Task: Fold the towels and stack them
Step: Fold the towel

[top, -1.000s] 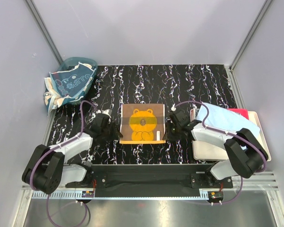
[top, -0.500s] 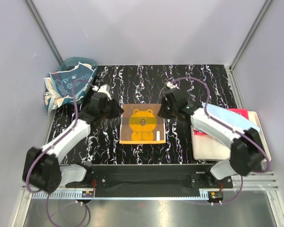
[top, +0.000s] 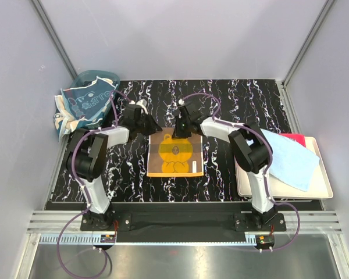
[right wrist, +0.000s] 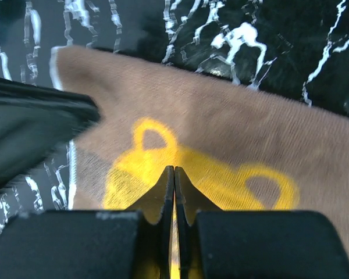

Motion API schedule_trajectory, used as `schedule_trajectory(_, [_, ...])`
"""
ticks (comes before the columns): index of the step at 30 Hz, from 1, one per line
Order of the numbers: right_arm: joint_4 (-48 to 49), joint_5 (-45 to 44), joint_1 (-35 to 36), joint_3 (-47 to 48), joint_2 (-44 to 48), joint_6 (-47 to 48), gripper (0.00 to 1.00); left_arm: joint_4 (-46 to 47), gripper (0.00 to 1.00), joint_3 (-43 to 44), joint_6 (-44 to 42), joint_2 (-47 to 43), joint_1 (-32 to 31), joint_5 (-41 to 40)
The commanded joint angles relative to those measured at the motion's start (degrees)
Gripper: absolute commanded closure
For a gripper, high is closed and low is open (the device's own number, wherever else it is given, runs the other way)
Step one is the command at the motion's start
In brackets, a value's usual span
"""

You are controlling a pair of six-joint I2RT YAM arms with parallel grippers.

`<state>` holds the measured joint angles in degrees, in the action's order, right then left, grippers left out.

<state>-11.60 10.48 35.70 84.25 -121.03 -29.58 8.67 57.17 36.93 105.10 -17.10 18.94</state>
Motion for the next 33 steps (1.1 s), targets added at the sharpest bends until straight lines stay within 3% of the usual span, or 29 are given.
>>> schedule_trajectory(1, [5.96,5.06,-2.12,3.03,-1.22,-1.09,0.94,6.45,0.87,3.21,-0.10,1.33,1.10,2.77])
schedule_trajectory(9, [12.81,10.26,-6.70,0.74,-2.45,-5.57,0.94,4.77,0.87,3.48,0.25,5.56,1.64,-0.57])
schedule_trajectory(13, [12.91,10.17,-6.88,0.92,-2.89,-5.84,0.95,5.66,0.82,2.86,0.34,5.82,1.81,-1.54])
schedule_trajectory(33, [14.67,10.79,-11.88,-5.05,-2.19,-5.22,0.95,2.67,0.81,5.24,-0.98,7.58,3.04,-1.71])
